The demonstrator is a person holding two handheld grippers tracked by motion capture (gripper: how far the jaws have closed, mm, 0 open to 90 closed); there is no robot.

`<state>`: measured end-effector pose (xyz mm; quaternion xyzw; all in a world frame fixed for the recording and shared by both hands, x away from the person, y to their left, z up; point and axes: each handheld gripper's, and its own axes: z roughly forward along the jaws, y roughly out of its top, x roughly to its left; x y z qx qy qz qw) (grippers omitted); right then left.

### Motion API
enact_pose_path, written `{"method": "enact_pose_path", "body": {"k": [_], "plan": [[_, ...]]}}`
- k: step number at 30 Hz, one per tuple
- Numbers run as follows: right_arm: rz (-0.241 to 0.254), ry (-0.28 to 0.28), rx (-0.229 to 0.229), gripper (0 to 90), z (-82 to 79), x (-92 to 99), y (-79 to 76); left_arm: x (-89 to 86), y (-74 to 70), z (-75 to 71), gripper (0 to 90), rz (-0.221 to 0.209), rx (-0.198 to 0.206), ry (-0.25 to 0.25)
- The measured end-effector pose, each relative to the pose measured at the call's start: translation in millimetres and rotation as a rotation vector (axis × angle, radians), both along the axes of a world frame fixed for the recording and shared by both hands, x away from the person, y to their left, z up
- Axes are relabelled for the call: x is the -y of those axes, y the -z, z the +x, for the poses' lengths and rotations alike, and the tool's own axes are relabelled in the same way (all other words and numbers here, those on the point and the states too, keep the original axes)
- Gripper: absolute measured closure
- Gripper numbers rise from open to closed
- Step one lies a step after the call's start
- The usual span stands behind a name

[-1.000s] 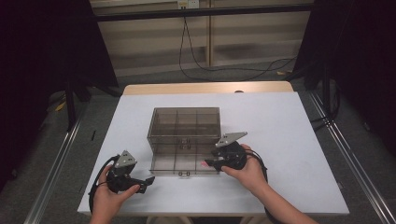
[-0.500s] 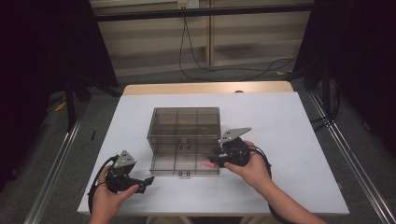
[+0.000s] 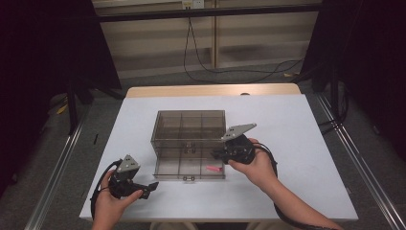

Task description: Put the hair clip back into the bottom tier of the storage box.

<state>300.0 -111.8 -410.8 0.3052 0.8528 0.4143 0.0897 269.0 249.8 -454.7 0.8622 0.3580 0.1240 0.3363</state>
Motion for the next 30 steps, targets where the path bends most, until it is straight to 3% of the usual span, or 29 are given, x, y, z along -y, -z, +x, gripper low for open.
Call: {"method": "enact_pose_path", "body": {"k": [14,30], "plan": [[0.023,0.018,0.018,88.7,6.9,-0.9,-20.2,2.3,0.3,-1.0,7.9,-0.012,-0.009,0.006],[0.04,0.059,0.032,88.7,17.1,6.0,-29.5,1.0,-1.6,-1.7,19.2,0.003,-0.014,0.01]]}}
